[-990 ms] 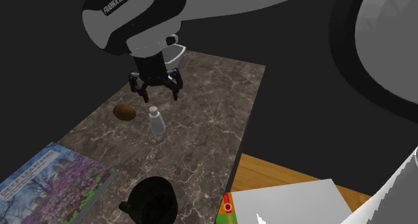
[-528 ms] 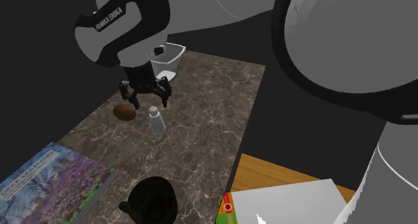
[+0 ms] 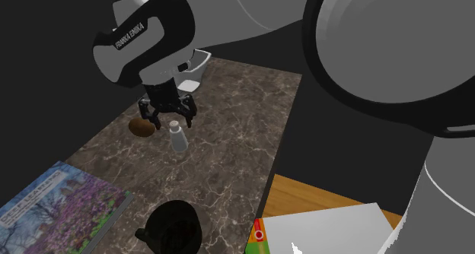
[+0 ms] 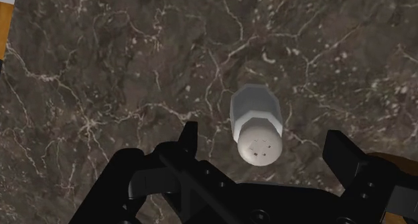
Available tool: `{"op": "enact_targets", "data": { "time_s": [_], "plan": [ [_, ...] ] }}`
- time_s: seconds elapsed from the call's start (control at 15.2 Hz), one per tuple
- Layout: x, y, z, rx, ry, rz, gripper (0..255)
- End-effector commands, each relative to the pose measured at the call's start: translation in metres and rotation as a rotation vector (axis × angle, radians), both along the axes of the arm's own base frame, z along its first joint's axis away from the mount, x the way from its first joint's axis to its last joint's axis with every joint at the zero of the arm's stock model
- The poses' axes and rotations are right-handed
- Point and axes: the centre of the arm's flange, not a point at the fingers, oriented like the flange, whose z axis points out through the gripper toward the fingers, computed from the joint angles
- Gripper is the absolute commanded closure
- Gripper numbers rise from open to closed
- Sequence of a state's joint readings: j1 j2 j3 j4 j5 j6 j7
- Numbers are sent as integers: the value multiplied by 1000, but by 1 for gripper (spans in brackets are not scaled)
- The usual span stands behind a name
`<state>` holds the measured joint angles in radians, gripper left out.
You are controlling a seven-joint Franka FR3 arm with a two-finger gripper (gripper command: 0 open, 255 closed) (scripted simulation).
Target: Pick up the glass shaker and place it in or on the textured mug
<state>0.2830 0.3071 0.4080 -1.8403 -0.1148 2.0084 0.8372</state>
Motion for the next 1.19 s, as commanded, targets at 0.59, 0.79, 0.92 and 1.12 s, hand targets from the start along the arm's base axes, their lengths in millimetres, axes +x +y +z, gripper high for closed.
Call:
{"op": "enact_targets", "data": {
  "time_s": [0.59, 0.79, 0.92, 1.12],
  "plan": [
    [0, 0, 0, 0, 0, 0, 255],
    [0, 0, 0, 0, 0, 0, 255],
    [0, 0, 10, 0, 0, 0, 255],
    [0, 0, 26, 0, 0, 0, 255]
  ]
}}
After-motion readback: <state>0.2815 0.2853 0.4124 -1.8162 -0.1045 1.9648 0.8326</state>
